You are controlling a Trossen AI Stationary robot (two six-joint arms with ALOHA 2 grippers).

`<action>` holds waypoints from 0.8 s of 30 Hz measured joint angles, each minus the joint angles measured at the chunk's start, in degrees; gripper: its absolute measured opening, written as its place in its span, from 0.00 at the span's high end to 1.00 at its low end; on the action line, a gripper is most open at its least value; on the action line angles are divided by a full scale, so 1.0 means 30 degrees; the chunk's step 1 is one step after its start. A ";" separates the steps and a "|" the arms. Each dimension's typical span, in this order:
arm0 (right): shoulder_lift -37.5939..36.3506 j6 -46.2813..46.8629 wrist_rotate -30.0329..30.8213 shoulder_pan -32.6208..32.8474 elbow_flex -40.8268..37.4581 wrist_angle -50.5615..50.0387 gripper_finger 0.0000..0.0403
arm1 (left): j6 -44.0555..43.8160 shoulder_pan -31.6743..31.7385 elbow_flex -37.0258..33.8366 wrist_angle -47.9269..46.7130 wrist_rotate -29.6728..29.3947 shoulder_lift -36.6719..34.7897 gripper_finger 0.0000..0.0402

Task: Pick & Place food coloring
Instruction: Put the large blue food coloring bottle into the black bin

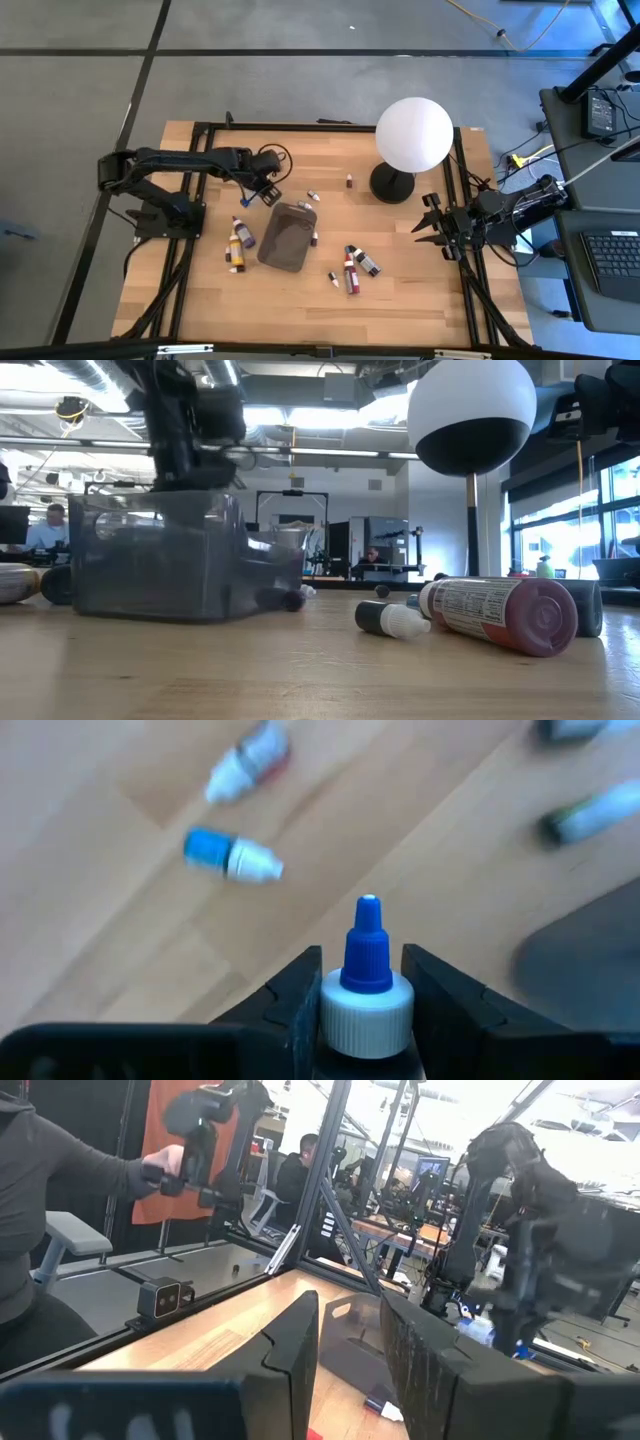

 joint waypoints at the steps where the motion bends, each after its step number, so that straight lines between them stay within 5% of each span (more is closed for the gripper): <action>1: 0.0000 0.0000 0.0000 -0.0005 0.0000 0.0000 0.72 | 0.0248 -0.0052 0.0230 0.0123 0.0005 -0.0330 0.71; 7: 0.0000 0.0000 0.0199 -0.0007 0.0000 0.0000 0.72 | 0.2737 -0.0900 0.0842 0.2704 0.0036 -0.2781 0.69; 12: 0.0000 0.0000 0.1186 -0.0007 0.0000 -0.0007 0.72 | 0.5022 -0.2194 -0.0170 0.7864 0.0038 -0.4668 0.71; 24: 0.0000 0.0007 0.1851 -0.0007 0.0000 -0.0781 0.72 | 0.8568 -0.4438 -0.9257 2.5743 0.5627 -0.5656 0.71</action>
